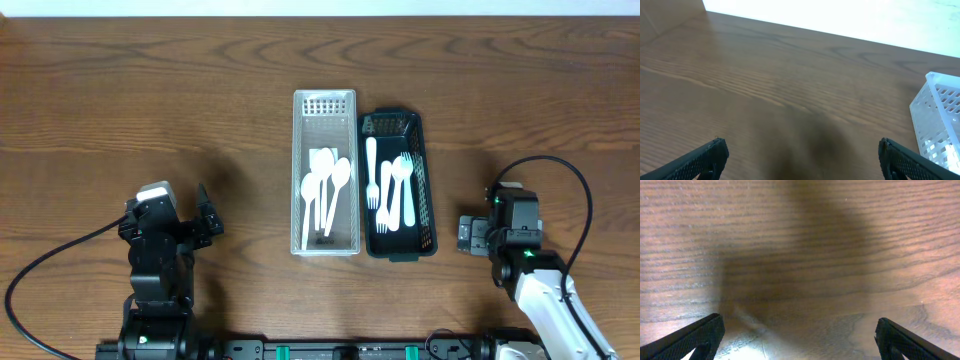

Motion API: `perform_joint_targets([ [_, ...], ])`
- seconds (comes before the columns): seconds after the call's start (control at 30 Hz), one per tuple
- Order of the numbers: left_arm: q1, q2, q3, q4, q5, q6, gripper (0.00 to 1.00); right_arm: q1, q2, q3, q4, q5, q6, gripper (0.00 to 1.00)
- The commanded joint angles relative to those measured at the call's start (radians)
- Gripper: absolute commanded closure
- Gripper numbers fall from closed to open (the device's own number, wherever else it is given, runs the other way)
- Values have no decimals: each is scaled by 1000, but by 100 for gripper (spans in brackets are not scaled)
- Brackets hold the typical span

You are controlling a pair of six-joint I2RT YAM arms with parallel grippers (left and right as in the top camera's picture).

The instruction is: Pack container

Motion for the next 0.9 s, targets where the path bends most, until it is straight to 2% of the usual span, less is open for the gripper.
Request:
perform_joint_targets([
  [0.0,-3,0,5,0,-12,10,2,-6,-25,0,-14,10,-14,1],
  [0.13,-3,0,5,0,-12,10,2,-5,-148,0,-50,10,-14,1],
  [0.63,-3,0,5,0,-12,10,2,3,-779,0,-91,13,-14,1],
  [0.87,-3,0,5,0,-12,10,2,15,-998,-32,-89,-122,61,1],
])
